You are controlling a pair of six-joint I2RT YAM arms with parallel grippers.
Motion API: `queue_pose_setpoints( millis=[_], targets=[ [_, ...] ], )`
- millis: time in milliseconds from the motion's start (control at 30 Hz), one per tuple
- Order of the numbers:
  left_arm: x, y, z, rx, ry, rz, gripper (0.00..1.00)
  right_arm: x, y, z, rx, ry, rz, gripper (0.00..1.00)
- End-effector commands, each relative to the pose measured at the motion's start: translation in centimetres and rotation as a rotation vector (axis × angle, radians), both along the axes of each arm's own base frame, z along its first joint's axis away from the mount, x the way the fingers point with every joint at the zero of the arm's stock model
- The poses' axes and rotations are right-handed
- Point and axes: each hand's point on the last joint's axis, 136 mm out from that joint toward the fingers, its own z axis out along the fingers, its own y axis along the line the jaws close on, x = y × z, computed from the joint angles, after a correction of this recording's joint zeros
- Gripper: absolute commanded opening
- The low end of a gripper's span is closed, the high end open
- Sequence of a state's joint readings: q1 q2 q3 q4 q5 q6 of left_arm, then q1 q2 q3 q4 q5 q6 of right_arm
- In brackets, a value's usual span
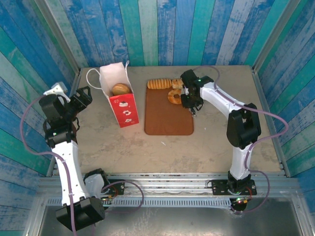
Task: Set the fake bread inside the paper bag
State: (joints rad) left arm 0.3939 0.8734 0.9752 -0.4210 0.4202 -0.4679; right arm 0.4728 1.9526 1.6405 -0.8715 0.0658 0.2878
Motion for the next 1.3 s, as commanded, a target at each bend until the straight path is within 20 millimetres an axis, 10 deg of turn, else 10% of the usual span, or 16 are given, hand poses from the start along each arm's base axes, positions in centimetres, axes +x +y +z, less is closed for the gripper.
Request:
queue_pose_setpoints(
  millis=[0,533,933,1267],
  targets=[
    [-0.1,0.4,2.3,0.051,-0.049,0.015,0.94,-0.5,-0.1,3.0,0.032,-0.057,-0.003,0.16],
    [2.7,0.8,8.1,0.012,-0.109,-0.055,0.94,-4.8,0.5,17.1,0.160,-0.412,-0.013,0.05],
    [6.4,-1.0,3.3,-0.049,0.003,-0.289,0.85,-9.0,8.2,30.7,0.479,-0.744,0.134,0.05],
    [7.7,-1.4,1.4,-0.107,0.004,-0.354,0.65,-11.3,17.0,34.4,0.629,-0.795,0.294,0.05]
  ],
)
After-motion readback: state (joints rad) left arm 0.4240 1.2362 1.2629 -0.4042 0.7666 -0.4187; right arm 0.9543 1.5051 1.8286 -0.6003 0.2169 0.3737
